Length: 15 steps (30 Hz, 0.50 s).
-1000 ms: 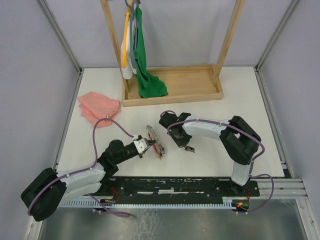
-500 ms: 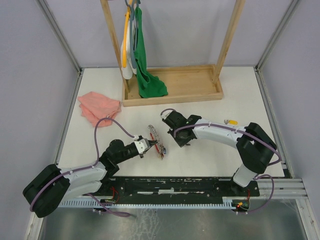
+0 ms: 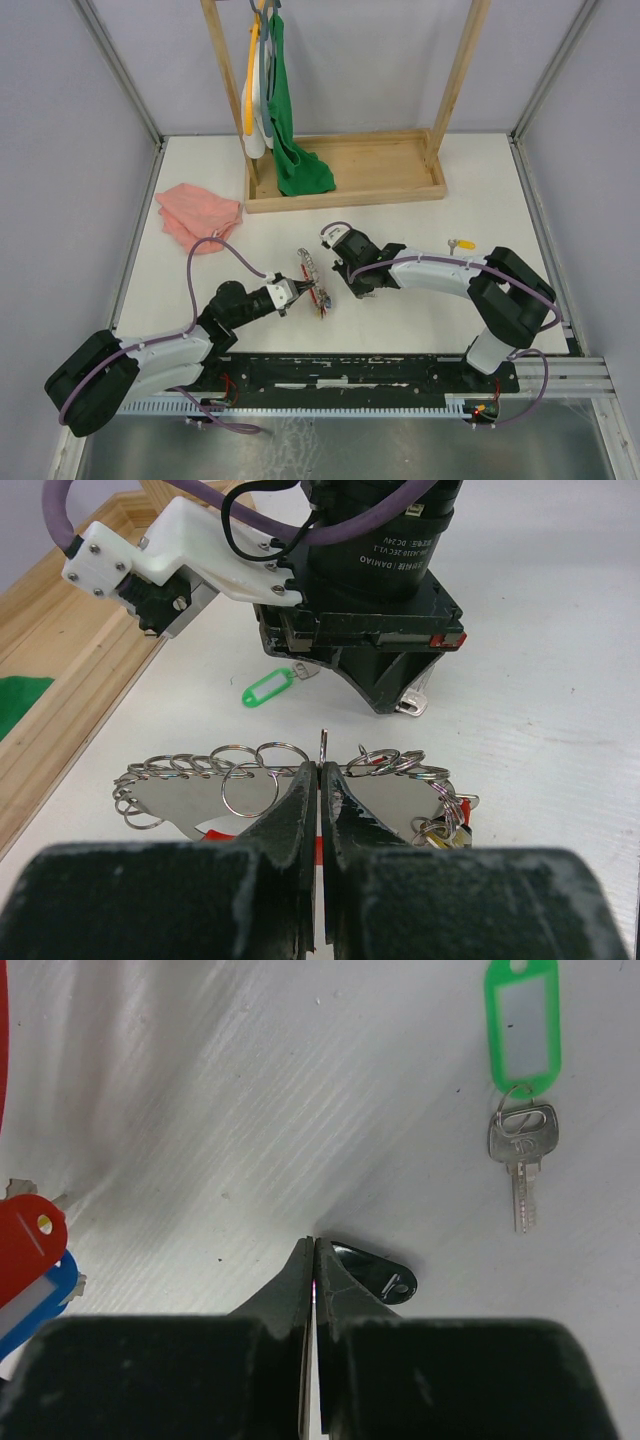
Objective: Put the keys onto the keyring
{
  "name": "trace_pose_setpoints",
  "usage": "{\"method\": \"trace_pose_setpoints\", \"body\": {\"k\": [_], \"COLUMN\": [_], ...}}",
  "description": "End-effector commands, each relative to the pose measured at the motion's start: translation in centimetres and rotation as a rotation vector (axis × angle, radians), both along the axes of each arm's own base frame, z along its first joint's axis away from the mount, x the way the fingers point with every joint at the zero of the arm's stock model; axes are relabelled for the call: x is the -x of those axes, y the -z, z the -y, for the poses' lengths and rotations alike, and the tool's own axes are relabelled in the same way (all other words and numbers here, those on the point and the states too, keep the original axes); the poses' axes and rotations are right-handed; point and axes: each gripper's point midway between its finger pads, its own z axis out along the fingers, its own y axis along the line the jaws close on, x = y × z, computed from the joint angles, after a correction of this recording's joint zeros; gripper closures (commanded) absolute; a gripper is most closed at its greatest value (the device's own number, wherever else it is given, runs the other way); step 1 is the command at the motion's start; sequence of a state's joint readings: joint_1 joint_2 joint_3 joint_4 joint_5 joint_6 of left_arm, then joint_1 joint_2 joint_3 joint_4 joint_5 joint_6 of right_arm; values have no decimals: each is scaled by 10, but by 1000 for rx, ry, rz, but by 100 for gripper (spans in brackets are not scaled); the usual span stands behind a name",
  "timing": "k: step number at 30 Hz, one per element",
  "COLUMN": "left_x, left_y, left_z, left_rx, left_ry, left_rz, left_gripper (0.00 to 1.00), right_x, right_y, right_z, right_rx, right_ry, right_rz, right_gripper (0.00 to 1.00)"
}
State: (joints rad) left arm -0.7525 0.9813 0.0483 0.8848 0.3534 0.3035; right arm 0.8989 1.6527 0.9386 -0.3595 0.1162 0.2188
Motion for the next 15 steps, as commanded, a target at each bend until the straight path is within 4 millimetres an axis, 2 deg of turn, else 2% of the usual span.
{"method": "trace_pose_setpoints", "body": {"k": [1, 10, 15], "left_x": [0, 0, 0], "left_y": [-29, -28, -28], "left_z": [4, 5, 5], "left_rx": [71, 66, 65], "left_ry": [22, 23, 23], "left_rz": [87, 78, 76], "left_gripper": [97, 97, 97], "right_x": [-7, 3, 4], "right_y": [-10, -27, -29], "right_z": [1, 7, 11], "right_rx": [16, 57, 100], "right_ry": [25, 64, 99], "right_rz": [21, -50, -83], "right_gripper": [90, 68, 63]}}
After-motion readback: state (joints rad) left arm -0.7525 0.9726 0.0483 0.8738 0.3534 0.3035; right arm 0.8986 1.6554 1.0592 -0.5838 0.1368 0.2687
